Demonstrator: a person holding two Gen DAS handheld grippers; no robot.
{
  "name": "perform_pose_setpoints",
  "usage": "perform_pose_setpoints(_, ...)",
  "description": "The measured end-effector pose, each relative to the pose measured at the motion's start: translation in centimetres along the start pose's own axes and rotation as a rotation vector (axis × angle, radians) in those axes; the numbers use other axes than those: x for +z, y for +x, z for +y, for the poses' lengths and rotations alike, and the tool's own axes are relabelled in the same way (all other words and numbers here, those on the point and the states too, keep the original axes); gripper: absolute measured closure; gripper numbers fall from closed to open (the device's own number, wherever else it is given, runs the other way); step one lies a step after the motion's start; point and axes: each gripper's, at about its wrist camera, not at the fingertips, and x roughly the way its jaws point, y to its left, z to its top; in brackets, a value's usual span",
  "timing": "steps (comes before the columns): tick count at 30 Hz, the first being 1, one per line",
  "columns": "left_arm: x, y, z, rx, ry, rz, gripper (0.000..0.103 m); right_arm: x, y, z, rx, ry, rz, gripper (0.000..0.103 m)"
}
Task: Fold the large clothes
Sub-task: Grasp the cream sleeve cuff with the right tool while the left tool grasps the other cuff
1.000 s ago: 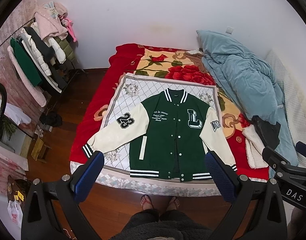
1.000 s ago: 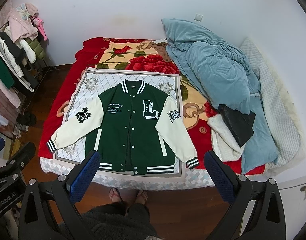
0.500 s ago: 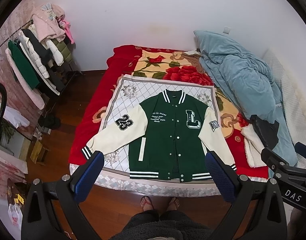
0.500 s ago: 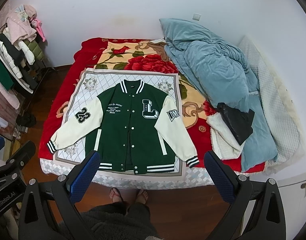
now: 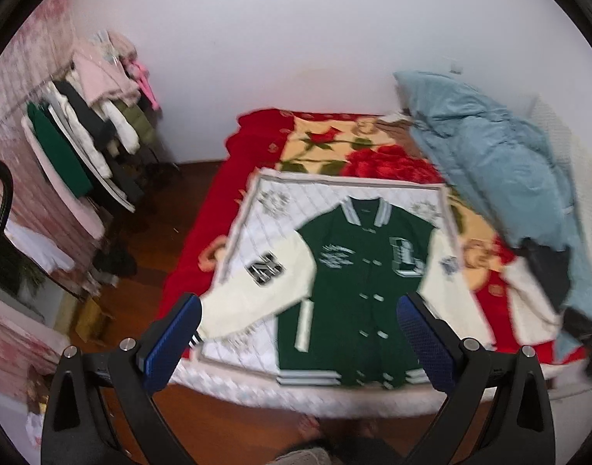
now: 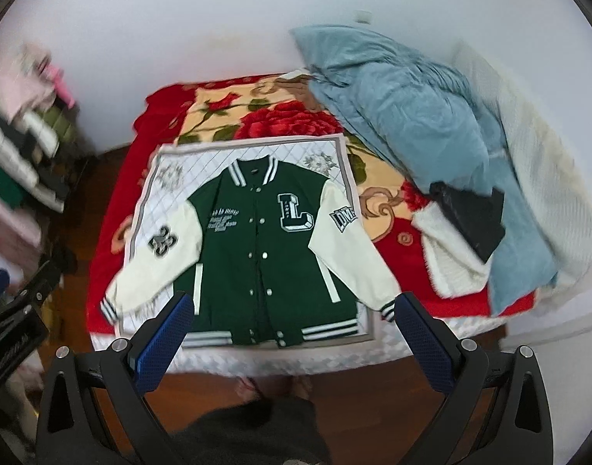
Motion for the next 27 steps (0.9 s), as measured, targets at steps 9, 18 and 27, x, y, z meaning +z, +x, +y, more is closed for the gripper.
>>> perform_pose_setpoints(9,-1.9,15.2,-2.7,0.101,0.041,0.118,0.000,-2.1,17.2,-14.0,-0.006,0.457,0.185,0.039)
perform_pose_setpoints(18,-4.8,28.3,-8.6,0.224,0.049,0.281,0.000,-11.7,41.7,-31.7,0.004,0.925,0.377,0.023)
perform_pose_setpoints(27,-10.4,41.7,-13.3,0.336,0.050,0.461,0.000,-19.6,59.8,-37.5,0.084,1.175,0.485,0.023)
